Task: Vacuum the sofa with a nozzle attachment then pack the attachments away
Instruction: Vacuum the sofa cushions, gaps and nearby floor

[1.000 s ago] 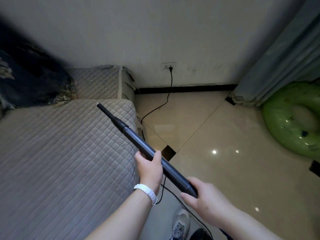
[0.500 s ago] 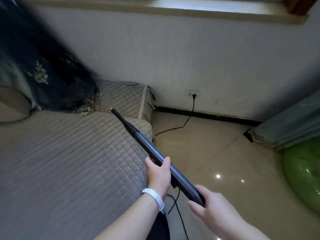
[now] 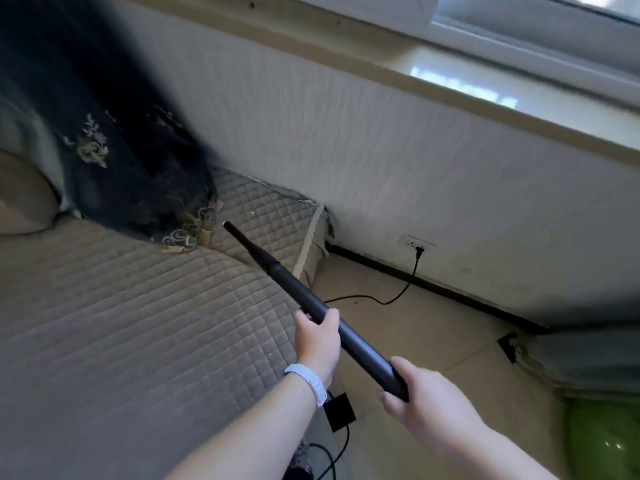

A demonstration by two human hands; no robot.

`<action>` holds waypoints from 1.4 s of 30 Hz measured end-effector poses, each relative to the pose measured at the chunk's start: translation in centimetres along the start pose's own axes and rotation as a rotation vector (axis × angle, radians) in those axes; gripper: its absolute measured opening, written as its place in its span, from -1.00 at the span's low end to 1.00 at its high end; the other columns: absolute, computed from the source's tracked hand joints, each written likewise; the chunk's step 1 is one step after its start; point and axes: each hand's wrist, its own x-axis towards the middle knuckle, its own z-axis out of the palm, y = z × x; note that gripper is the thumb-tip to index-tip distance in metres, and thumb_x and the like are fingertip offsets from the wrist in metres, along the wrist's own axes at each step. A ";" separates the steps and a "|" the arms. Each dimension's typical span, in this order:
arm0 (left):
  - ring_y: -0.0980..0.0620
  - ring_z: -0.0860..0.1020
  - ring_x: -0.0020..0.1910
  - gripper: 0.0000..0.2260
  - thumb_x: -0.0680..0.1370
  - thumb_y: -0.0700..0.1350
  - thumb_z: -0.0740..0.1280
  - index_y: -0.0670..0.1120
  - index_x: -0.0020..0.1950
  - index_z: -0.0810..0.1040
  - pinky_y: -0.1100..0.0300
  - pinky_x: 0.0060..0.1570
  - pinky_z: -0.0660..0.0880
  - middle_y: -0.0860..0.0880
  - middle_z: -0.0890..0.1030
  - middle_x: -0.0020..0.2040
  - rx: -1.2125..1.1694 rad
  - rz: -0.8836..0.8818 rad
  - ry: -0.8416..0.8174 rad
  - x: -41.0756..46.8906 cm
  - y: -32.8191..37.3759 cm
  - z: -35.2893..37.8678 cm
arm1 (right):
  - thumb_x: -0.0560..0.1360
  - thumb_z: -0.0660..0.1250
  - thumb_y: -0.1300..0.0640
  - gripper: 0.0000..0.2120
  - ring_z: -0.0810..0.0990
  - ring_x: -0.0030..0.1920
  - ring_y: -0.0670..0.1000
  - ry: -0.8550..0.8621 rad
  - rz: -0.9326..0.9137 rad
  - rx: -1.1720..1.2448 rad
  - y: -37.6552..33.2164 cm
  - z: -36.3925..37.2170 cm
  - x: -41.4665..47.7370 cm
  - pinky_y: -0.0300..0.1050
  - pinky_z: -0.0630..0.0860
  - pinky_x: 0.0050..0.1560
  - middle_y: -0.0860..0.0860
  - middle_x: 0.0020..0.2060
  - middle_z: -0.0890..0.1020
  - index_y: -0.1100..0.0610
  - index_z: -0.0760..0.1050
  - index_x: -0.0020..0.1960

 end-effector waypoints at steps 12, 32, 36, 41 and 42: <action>0.01 0.52 -0.08 -0.80 0.56 -0.07 0.29 -0.08 0.13 0.37 0.09 -0.10 0.43 -0.06 0.53 -0.01 -0.043 -0.033 0.079 6.4 4.1 4.7 | 0.49 0.30 -0.19 -0.77 0.56 -0.30 -0.06 -0.048 -0.112 0.046 1.5 -4.6 8.9 -0.22 0.43 -0.34 -0.06 -0.29 0.57 -0.10 0.36 0.01; -0.22 0.65 -0.02 -0.70 0.49 -0.05 0.36 -0.14 0.14 0.41 -0.17 -0.03 0.65 -0.23 0.60 0.06 -0.217 -0.215 0.114 19.2 3.2 15.3 | 0.55 0.30 -0.07 -0.90 0.55 -0.37 -0.11 -0.260 -0.158 -0.006 9.1 -8.2 26.5 -0.25 0.36 -0.43 -0.08 -0.29 0.58 -0.21 0.40 0.02; -0.23 0.69 -0.07 -0.66 0.50 -0.06 0.36 -0.19 0.20 0.42 -0.11 -0.17 0.68 -0.29 0.62 0.07 -0.226 -0.228 0.040 20.8 2.8 15.8 | 0.56 0.30 -0.03 -0.95 0.50 -0.39 -0.09 -0.275 -0.131 0.029 9.8 -7.4 27.8 -0.25 0.32 -0.44 -0.06 -0.32 0.56 -0.15 0.42 -0.03; -0.23 0.68 -0.06 -0.66 0.52 -0.10 0.38 -0.18 0.22 0.41 -0.09 -0.19 0.68 -0.28 0.62 0.08 -0.198 -0.244 0.011 22.1 2.2 16.3 | 0.55 0.29 -0.08 -0.91 0.54 -0.37 -0.05 -0.263 -0.127 0.010 10.4 -6.5 28.3 -0.15 0.38 -0.38 -0.04 -0.31 0.57 -0.19 0.37 -0.05; -0.22 0.68 -0.05 -0.65 0.51 -0.09 0.38 -0.17 0.23 0.40 -0.09 -0.17 0.68 -0.26 0.61 0.08 -0.189 -0.245 0.015 22.2 2.2 16.4 | 0.55 0.29 -0.08 -0.89 0.55 -0.36 -0.05 -0.256 -0.126 0.011 10.5 -6.3 28.4 -0.14 0.39 -0.38 -0.04 -0.32 0.58 -0.21 0.35 -0.08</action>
